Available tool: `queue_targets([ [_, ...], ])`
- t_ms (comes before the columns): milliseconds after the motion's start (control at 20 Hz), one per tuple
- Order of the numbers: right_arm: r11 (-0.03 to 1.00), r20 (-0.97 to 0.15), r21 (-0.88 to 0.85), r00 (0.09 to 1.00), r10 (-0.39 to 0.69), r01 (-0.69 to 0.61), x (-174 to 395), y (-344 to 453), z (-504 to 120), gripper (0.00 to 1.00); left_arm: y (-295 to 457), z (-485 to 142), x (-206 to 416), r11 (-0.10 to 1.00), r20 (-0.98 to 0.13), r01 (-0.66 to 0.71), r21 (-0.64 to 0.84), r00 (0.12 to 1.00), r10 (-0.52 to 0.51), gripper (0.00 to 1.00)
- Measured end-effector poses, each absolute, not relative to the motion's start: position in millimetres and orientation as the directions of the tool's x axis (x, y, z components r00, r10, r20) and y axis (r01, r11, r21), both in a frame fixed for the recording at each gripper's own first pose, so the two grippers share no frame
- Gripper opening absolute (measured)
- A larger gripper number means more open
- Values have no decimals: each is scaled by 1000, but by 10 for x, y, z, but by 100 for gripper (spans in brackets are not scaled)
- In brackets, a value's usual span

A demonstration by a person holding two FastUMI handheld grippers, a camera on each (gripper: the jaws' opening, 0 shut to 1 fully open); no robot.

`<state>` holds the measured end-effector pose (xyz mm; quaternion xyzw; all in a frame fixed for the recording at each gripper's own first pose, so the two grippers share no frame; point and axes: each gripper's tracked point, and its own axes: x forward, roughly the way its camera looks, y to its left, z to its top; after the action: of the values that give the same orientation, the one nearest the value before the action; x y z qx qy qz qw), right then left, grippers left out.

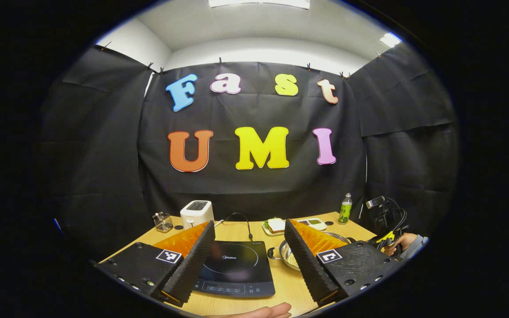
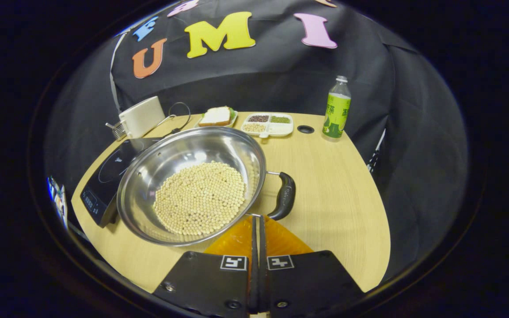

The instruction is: First push the handle of the pot to place it horizontally, then grasp the pot with both hands and set it on the induction cooktop.

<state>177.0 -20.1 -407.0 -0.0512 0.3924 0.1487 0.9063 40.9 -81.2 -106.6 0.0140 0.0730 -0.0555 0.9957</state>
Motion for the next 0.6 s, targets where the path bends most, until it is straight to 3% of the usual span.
queue_targets([
  [600,965,-666,2,719,198,-264,1940,-522,-3734,4,-1434,-1731,1092,982,-297,188,-32,936,-189,95],
])
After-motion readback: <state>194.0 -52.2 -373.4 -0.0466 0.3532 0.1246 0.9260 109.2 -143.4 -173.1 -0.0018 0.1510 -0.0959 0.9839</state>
